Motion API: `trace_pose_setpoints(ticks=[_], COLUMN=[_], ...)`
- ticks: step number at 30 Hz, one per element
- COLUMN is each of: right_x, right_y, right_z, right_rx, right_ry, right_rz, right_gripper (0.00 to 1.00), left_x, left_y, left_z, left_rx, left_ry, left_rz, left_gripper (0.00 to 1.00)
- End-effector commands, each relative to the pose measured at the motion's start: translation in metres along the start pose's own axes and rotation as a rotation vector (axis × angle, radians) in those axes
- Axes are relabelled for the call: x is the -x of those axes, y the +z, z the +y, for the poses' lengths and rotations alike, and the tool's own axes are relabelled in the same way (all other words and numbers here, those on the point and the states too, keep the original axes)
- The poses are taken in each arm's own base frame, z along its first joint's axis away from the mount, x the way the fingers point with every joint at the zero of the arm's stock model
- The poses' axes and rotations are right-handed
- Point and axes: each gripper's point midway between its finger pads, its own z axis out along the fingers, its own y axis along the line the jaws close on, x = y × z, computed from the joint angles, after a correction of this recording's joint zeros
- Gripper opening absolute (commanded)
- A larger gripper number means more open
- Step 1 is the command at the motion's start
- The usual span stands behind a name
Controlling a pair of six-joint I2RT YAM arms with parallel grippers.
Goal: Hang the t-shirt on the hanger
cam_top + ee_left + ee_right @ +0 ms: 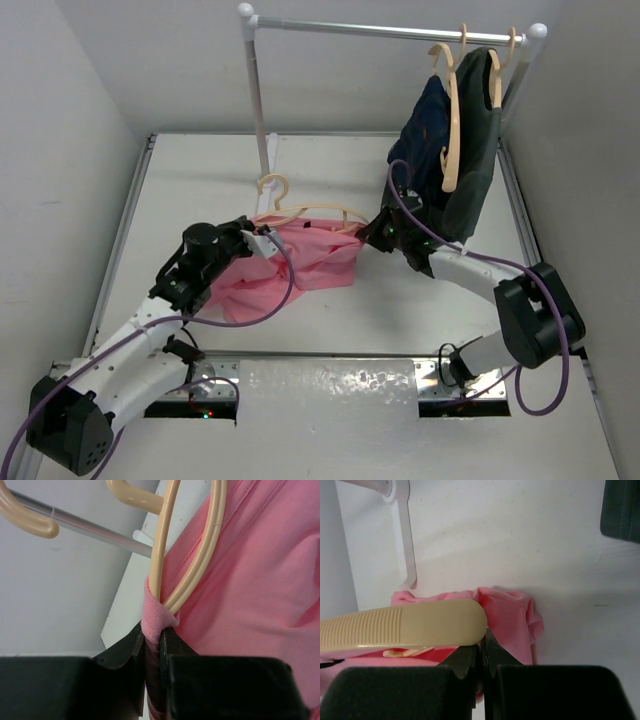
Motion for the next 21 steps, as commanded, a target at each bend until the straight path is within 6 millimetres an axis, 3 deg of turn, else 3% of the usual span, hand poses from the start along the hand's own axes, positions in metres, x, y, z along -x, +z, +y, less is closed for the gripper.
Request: trace_pose_setpoints(ticks=[1, 4, 9, 15, 21], right_x=[0.032, 0.040, 0.037, 0.043, 0.049], right_y=[-0.014, -0.018, -0.014, -0.017, -0.018], right_z=[-0.083, -0.092, -0.106, -0.125, -0.130], right_rx=[-0.318, -0.378, -0.391, -0.408, -0.436], right_ry=[-0.106, -0.169, -0.159, -0.111, -0.177], right_rz=[-0.111, -0.105, -0.069, -0.067, -0.047], right_gripper=[0.00, 0.00, 0.00, 0.00, 0.00], left_x=[-0.019, -0.010, 0.007, 0.001, 0.002], left_y=[-0.024, -0.028, -0.035, -0.036, -0.033], left_z=[0.066, 0.068, 0.065, 0.059, 0.071], left_rx=[0.256, 0.251, 0.204, 0.182, 0.213], left_ry=[0.085, 0.087, 0.061, 0.075, 0.003], left_rz=[0.116, 0.070, 0.004, 0.028, 0.040], left_gripper=[0.00, 0.00, 0.00, 0.00, 0.00])
